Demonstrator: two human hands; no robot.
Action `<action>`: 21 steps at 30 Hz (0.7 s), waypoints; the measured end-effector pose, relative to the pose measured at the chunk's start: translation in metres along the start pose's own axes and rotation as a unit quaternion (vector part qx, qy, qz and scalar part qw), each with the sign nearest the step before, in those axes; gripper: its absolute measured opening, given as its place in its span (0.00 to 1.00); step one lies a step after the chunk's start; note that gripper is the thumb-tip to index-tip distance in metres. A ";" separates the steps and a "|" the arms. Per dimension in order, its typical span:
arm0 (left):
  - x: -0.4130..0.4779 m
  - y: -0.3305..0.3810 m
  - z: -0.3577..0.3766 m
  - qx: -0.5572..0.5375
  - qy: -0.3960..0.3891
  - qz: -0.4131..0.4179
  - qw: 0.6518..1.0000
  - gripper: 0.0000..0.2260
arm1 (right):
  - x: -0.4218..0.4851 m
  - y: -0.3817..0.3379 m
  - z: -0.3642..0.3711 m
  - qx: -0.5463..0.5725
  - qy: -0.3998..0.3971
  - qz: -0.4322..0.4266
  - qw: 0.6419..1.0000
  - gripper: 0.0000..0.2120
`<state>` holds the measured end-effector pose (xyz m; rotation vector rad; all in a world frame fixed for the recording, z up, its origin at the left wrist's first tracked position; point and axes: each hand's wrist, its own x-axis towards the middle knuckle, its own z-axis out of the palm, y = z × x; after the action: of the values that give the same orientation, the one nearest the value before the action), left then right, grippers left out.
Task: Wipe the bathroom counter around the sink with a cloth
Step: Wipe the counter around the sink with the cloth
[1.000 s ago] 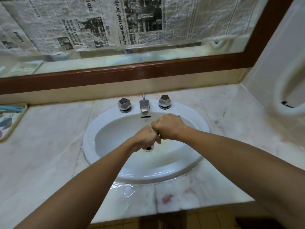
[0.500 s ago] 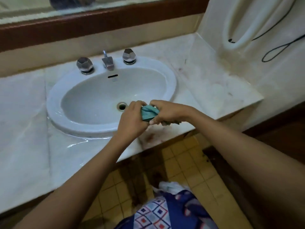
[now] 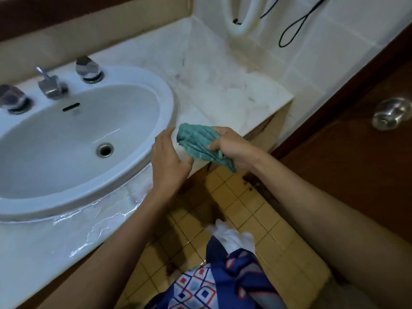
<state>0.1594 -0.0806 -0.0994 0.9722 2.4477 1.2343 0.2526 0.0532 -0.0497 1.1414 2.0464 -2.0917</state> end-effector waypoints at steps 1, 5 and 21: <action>0.011 0.002 0.006 0.013 0.001 0.004 1.000 0.31 | 0.009 0.001 -0.008 0.013 0.012 -0.003 1.000 0.20; 0.060 0.009 0.032 0.066 0.035 -0.007 0.997 0.28 | 0.050 -0.001 -0.044 0.059 0.037 -0.013 0.997 0.15; 0.194 -0.012 0.050 0.168 0.095 -0.191 0.962 0.30 | 0.201 0.005 -0.175 -0.434 0.255 -0.084 0.860 0.31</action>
<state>0.0318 0.0719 -0.1227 0.4231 2.8801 0.8327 0.1912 0.2993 -0.1314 1.4002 2.8841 -0.6456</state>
